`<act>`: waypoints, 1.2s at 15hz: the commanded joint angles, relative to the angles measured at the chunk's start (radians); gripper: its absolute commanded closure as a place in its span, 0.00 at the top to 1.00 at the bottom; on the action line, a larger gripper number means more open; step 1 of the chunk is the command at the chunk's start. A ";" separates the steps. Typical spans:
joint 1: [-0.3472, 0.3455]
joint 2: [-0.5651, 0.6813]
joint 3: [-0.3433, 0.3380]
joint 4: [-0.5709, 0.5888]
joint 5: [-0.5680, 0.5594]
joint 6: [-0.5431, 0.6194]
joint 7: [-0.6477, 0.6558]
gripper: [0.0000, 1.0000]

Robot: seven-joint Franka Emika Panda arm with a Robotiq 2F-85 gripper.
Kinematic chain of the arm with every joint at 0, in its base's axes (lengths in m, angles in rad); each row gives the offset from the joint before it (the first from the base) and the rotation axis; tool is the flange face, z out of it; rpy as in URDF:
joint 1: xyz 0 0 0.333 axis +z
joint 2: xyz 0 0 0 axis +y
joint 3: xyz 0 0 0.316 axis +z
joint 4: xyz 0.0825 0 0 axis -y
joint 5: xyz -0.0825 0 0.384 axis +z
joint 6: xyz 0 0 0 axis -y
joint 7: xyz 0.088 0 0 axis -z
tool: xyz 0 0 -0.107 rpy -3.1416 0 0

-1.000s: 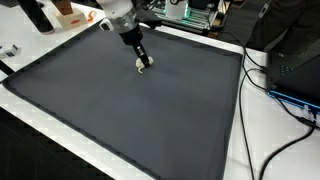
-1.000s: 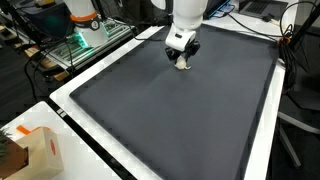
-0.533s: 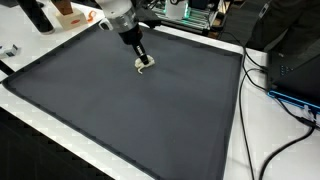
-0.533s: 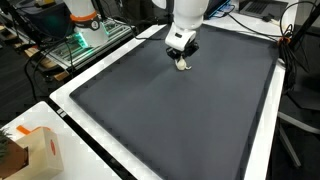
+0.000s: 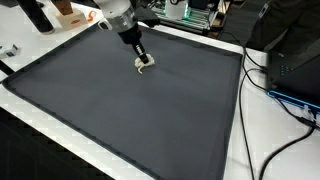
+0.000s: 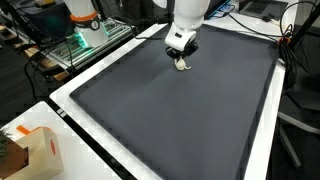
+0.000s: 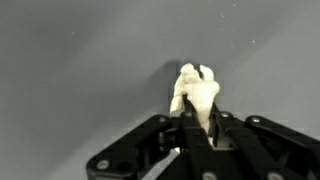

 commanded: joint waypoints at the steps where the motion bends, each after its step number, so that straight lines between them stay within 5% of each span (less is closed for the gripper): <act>1: 0.015 0.007 -0.018 0.017 -0.010 -0.038 0.016 0.03; 5: 0.012 0.007 -0.014 0.019 -0.004 -0.047 0.009 0.03; 6: 0.012 0.007 -0.014 0.020 -0.005 -0.048 0.007 0.38; 8: 0.011 0.004 -0.012 0.021 -0.001 -0.047 0.002 0.44; 15: 0.019 0.005 -0.015 0.032 -0.012 -0.055 0.014 0.97; 18: 0.019 -0.001 -0.012 0.033 -0.024 -0.080 -0.012 1.00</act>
